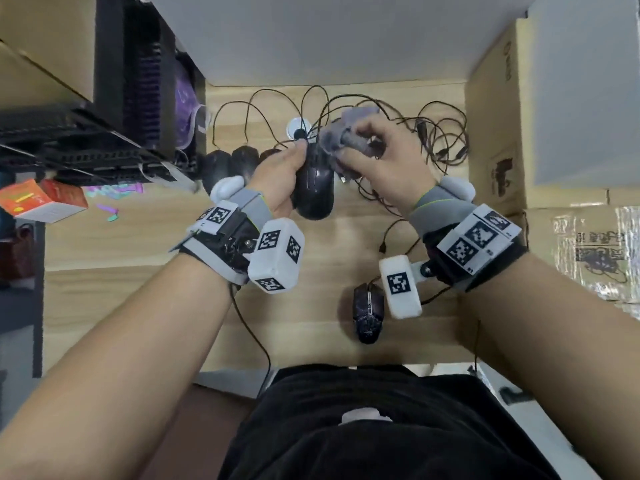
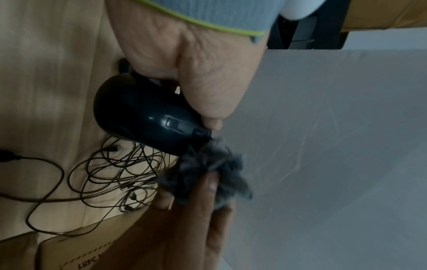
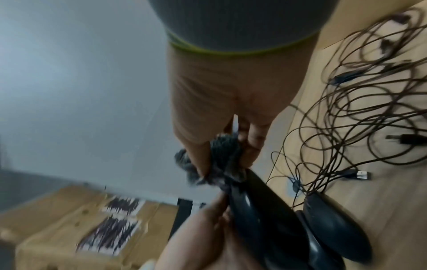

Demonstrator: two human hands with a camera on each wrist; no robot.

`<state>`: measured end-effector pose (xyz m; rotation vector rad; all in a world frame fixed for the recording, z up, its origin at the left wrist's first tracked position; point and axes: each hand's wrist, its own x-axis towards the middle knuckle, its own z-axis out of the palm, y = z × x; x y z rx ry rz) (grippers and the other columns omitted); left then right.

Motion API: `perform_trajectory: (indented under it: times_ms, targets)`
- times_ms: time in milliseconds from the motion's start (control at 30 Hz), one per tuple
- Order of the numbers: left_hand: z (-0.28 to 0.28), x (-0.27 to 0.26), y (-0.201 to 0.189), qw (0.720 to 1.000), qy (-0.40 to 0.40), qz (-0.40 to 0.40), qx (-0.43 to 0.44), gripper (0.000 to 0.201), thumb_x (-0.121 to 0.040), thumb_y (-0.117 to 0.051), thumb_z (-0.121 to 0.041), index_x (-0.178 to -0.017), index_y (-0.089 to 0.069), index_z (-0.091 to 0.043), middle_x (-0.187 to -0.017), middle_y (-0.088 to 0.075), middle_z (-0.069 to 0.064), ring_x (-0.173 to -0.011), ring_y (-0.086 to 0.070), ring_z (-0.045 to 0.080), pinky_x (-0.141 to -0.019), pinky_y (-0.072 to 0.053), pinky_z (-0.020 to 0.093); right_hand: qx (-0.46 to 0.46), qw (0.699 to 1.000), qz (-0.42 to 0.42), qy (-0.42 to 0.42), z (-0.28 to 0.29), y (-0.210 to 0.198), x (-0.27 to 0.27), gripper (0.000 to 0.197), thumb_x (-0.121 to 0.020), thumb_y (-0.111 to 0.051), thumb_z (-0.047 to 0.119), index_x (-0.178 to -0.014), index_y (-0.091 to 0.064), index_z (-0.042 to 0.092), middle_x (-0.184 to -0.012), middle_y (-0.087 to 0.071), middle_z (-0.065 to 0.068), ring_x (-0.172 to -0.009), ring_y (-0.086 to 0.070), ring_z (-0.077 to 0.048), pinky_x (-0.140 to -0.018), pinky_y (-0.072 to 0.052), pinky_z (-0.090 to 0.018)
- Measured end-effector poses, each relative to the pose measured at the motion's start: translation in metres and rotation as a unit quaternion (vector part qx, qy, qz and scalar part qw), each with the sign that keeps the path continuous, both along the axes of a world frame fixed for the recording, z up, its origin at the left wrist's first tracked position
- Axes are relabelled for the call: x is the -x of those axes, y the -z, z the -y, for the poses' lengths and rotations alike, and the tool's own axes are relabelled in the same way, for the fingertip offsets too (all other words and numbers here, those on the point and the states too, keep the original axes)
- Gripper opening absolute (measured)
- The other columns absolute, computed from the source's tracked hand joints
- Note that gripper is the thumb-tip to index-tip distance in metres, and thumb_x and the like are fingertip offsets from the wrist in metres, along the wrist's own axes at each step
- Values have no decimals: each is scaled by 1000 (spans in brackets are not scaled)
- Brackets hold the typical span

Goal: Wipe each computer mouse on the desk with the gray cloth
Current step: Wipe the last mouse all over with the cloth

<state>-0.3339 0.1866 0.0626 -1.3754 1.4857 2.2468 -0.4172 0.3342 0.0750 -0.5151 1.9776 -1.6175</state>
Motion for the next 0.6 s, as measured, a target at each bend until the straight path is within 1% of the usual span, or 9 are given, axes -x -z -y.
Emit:
perform_trajectory:
  times_ms: [67, 100, 200, 267, 333, 400, 433, 500, 600]
  targets:
    - [2, 7, 11, 1000, 11, 8, 10, 23, -108, -44, -19, -113, -63, -9, -78, -77, 0, -73, -73, 13, -79, -61, 33, -83, 987, -92, -105, 8, 9, 2, 17, -76, -79, 16, -88, -67, 18, -86, -62, 5, -69, -58, -1, -68, -50, -19]
    - [2, 9, 14, 1000, 17, 6, 17, 24, -108, -46, -21, -115, -63, -6, -82, -77, 2, -76, -73, 15, -77, -61, 32, -128, 978, -106, -125, 9, 17, 4, 18, -74, -80, 19, -88, -69, 21, -88, -64, 4, -70, -59, 0, -68, -50, -18]
    - [5, 15, 21, 999, 30, 32, 19, 32, -104, -55, -34, -114, -70, -8, -102, -77, 11, -93, -74, 23, -85, -60, 38, -241, 969, -25, -47, 6, 45, 20, 22, -74, -70, 25, -94, -61, 21, -86, -69, -2, -71, -68, -19, -69, -58, -37]
    - [12, 22, 30, 998, 15, 51, 15, 35, -103, -56, -37, -119, -70, -9, -113, -74, 14, -103, -72, 29, -93, -58, 43, -283, 957, 48, -34, 6, 60, 26, 21, -76, -60, 32, -95, -57, 22, -83, -69, -1, -74, -68, -19, -64, -56, -39]
    - [15, 27, 41, 998, 14, 58, 19, 34, -103, -56, -35, -119, -70, -9, -117, -73, 15, -109, -70, 31, -99, -55, 48, -276, 951, 107, -84, 5, 71, 20, 23, -77, -57, 39, -94, -62, 24, -87, -71, -4, -74, -69, -14, -65, -54, -38]
    - [14, 31, 55, 997, 32, 67, 16, 27, -102, -58, -36, -109, -73, -14, -113, -75, 14, -107, -72, 32, -100, -54, 51, -229, 951, 169, -119, 5, 81, 8, 29, -80, -66, 47, -97, -65, 23, -89, -73, -7, -78, -70, -20, -71, -55, -37]
    - [13, 33, 64, 996, 48, 71, 11, 28, -99, -59, -38, -107, -73, -15, -113, -75, 13, -106, -72, 32, -100, -54, 51, -212, 950, 195, -118, 5, 86, 3, 39, -77, -72, 52, -98, -65, 20, -86, -74, -7, -77, -71, -23, -70, -56, -38]
    - [5, 34, 77, 993, 84, 79, 9, 40, -93, -62, -43, -119, -71, -14, -120, -73, 13, -114, -68, 33, -104, -52, 51, -219, 950, 198, -100, 3, 96, 0, 44, -72, -76, 58, -88, -66, 18, -76, -73, -4, -66, -69, -21, -63, -54, -36]
    - [-4, 34, 72, 985, 142, 97, 31, 41, -102, -56, -35, -137, -61, -15, -138, -63, 8, -128, -57, 25, -110, -46, 45, -291, 930, 194, -110, 1, 112, 7, 44, -73, -75, 57, -75, -64, 15, -68, -71, -7, -57, -62, -18, -61, -49, -33]
